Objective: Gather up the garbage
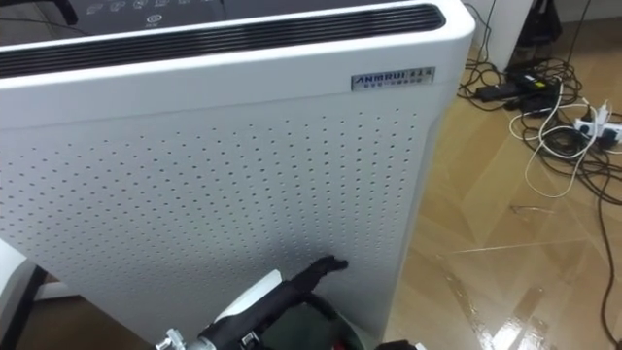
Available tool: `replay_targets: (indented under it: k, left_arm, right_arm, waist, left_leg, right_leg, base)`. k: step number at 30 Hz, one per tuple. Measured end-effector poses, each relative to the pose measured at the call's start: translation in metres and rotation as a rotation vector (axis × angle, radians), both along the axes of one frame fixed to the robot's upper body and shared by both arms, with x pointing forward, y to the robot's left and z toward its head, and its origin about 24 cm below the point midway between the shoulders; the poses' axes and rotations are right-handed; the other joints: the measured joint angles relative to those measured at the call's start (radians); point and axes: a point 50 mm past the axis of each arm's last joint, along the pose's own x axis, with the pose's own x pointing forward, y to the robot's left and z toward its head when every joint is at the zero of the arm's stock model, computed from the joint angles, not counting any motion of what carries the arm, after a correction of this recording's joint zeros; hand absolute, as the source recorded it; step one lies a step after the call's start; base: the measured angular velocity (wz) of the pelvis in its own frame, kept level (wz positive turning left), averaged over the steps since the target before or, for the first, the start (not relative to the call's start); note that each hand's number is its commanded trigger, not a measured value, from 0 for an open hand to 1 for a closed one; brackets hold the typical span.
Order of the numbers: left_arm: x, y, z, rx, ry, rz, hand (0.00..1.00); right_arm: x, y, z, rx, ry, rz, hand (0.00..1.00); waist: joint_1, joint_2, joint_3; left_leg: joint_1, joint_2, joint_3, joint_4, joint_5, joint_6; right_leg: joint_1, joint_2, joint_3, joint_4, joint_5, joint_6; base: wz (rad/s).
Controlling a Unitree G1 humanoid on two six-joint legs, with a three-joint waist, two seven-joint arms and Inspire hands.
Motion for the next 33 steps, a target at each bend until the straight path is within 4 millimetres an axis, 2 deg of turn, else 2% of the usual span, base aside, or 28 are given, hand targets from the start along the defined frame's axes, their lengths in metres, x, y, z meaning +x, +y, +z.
replay_targets:
  k: [9, 13, 16, 19, 22, 26, 29, 30, 33]
  left_arm:
    - [-0.001, 0.008, -0.008, 0.017, 0.026, 0.027, 0.00]
    - [-0.004, 0.026, -0.016, 0.016, 0.054, 0.111, 0.00]
    - [-0.010, 0.045, -0.031, 0.032, 0.094, 0.197, 0.00]
    - [-0.031, 0.066, -0.060, 0.082, 0.206, 0.310, 0.00]
    - [-0.058, 0.089, -0.087, 0.159, 0.316, 0.429, 0.00]
    - [-0.088, 0.115, -0.113, 0.235, 0.450, 0.572, 0.00]
    - [-0.110, 0.134, -0.125, 0.267, 0.523, 0.690, 0.00]
    - [-0.114, 0.137, -0.127, 0.276, 0.539, 0.709, 0.00]
    - [-0.132, 0.149, -0.136, 0.310, 0.614, 0.780, 0.00]
  right_arm:
    - [-0.002, -0.006, -0.001, -0.022, 0.008, -0.019, 1.00]
    - [-0.010, -0.020, -0.009, -0.024, 0.053, -0.096, 1.00]
    - [-0.023, -0.034, -0.018, -0.045, 0.102, -0.169, 1.00]
    - [-0.055, -0.047, -0.033, -0.053, 0.201, -0.251, 1.00]
    - [-0.086, -0.061, -0.044, -0.081, 0.291, -0.330, 1.00]
    - [-0.114, -0.075, -0.052, -0.102, 0.378, -0.436, 1.00]
    - [-0.137, -0.083, -0.056, -0.100, 0.437, -0.520, 1.00]
    - [-0.140, -0.084, -0.056, -0.100, 0.444, -0.528, 1.00]
    - [-0.151, -0.082, -0.060, -0.079, 0.481, -0.567, 1.00]
  waist:
    - [0.002, -0.002, 0.0002]
    - [0.005, -0.003, -0.0004]
    - [0.000, -0.008, -0.0021]
    - [-0.001, -0.030, -0.0194]
    - [0.001, -0.045, -0.0283]
    - [0.006, -0.046, -0.0274]
    - [0.015, -0.046, -0.0274]
    - [0.016, -0.049, -0.0255]
    - [0.016, -0.047, -0.0275]
  left_leg:
    - [0.000, -0.001, -0.004, 0.001, 0.000, 0.000]
    - [0.013, -0.001, -0.005, -0.002, 0.000, 0.000]
    - [0.032, -0.002, -0.013, -0.005, 0.000, 0.000]
    - [0.059, -0.003, -0.016, -0.008, 0.000, 0.000]
    - [0.077, -0.003, -0.016, -0.011, 0.000, 0.000]
    - [0.116, -0.001, -0.017, -0.031, -0.001, 0.000]
    - [0.152, -0.001, -0.013, -0.053, -0.001, 0.000]
    - [0.155, -0.001, -0.012, -0.055, -0.001, 0.000]
    - [0.176, -0.001, -0.010, -0.061, -0.001, 0.000]
  right_leg:
    - [0.003, -0.001, -0.005, 0.001, 0.000, 0.000]
    - [0.016, -0.001, -0.011, -0.002, -0.001, 0.001]
    - [0.043, 0.000, -0.019, -0.015, -0.001, 0.002]
    - [0.092, 0.003, -0.035, -0.044, -0.002, 0.003]
    - [0.126, 0.005, -0.054, -0.068, -0.002, 0.005]
    - [0.157, 0.011, -0.054, -0.084, -0.002, 0.005]
    - [0.181, 0.013, -0.048, -0.087, -0.007, 0.006]
    - [0.182, 0.013, -0.047, -0.086, -0.007, 0.006]
    - [0.201, 0.013, -0.045, -0.089, -0.008, 0.007]
  base:
    - [0.00]
    - [0.00]
    - [0.08]
    - [0.21]
    - [0.18]
    - [0.04]
    - [-0.05]
    - [-0.08]
    - [-0.01]
